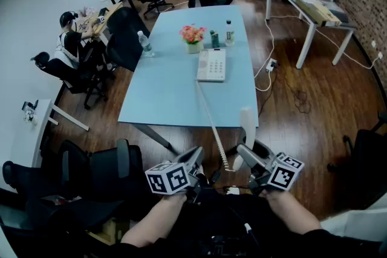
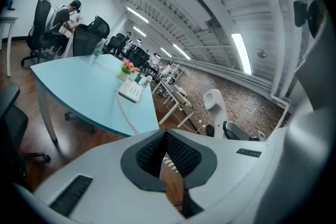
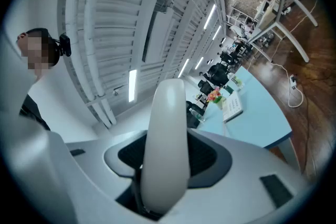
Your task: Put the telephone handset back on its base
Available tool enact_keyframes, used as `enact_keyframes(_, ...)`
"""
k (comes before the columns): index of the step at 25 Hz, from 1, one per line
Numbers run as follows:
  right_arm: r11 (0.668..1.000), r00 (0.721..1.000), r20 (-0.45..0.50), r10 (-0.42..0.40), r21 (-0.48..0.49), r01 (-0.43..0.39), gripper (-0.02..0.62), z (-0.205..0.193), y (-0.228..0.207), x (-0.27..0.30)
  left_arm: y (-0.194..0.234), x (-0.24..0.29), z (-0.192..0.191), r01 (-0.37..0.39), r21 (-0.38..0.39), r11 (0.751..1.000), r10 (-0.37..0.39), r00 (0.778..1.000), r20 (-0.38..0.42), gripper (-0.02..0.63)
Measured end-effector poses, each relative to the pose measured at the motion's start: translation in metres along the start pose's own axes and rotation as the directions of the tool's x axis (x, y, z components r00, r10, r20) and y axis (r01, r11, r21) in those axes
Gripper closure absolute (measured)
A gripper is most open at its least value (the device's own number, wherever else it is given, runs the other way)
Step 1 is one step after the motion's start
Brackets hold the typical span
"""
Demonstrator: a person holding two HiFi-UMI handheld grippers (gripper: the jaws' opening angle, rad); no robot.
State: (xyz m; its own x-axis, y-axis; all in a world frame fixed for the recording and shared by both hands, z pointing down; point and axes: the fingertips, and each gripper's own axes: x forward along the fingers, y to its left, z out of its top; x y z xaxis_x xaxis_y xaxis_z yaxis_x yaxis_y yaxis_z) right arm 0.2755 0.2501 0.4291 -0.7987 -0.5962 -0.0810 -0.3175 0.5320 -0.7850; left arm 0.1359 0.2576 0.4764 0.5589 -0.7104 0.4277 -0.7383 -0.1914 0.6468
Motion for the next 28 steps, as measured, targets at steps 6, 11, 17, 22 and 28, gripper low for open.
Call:
enact_keyframes(6, 0.999, 0.999, 0.022, -0.044, -0.024, 0.044, 0.359, 0.016, -0.015, 0.02, 0.025, 0.014, 0.026, -0.048, 0.036, 0.998, 0.049, 0.999, -0.017, 0.607)
enact_keyframes(11, 0.998, 0.997, 0.038, -0.07, 0.006, 0.07, 0.359, 0.028, -0.032, 0.042, 0.044, 0.03, 0.046, -0.059, 0.037, 0.998, 0.06, 0.998, -0.032, 0.607)
enact_keyframes(17, 0.995, 0.994, 0.022, -0.103, 0.012, 0.103, 0.359, 0.035, -0.055, 0.095, 0.08, 0.055, 0.091, -0.053, 0.033, 0.998, 0.054, 0.998, -0.035, 0.607)
enact_keyframes(22, 0.991, 0.992, -0.01, -0.129, -0.027, 0.129, 0.359, 0.044, -0.07, 0.157, 0.115, 0.073, 0.148, -0.042, 0.039, 0.998, 0.042, 0.999, -0.019, 0.607)
enact_keyframes(28, 0.984, 0.984, -0.048, -0.171, -0.052, 0.169, 0.359, 0.053, -0.092, 0.227, 0.156, 0.099, 0.203, -0.008, 0.029, 1.0, 0.008, 1.0, -0.012, 0.607)
